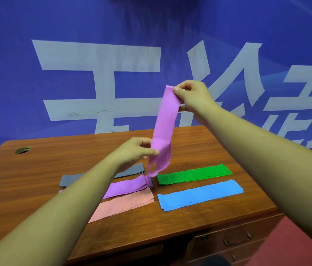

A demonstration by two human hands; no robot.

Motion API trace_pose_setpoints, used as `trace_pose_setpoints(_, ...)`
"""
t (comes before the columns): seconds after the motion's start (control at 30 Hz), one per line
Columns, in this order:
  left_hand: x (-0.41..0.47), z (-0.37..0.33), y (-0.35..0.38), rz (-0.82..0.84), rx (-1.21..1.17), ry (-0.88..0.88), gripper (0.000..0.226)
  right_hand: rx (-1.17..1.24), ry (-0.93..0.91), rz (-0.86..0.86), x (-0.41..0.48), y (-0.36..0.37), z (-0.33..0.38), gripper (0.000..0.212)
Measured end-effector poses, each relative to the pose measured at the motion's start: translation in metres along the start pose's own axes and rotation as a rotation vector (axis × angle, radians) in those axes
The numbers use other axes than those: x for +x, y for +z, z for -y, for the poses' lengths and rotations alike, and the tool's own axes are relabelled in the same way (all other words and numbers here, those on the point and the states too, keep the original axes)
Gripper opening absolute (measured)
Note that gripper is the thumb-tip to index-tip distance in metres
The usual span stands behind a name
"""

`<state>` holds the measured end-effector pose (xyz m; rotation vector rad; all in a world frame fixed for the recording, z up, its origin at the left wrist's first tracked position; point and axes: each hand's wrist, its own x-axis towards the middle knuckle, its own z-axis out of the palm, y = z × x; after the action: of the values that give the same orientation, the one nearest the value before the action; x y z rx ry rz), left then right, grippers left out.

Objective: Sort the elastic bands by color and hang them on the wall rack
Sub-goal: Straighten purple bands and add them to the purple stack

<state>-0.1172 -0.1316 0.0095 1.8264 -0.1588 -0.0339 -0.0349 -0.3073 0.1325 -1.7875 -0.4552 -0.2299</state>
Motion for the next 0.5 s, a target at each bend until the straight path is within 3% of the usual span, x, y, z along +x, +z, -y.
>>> trace_pose_setpoints(0.17,-0.01,0.018,-0.003,0.031,0.09,-0.105,0.012,0.086,0.115,-0.054,0.007,-0.011,-0.026,0.013)
trace_pose_setpoints(0.5,-0.017,0.031,-0.012,-0.04,-0.002,-0.21,0.03,0.302,0.323,-0.14,0.007,-0.014,-0.075,0.01)
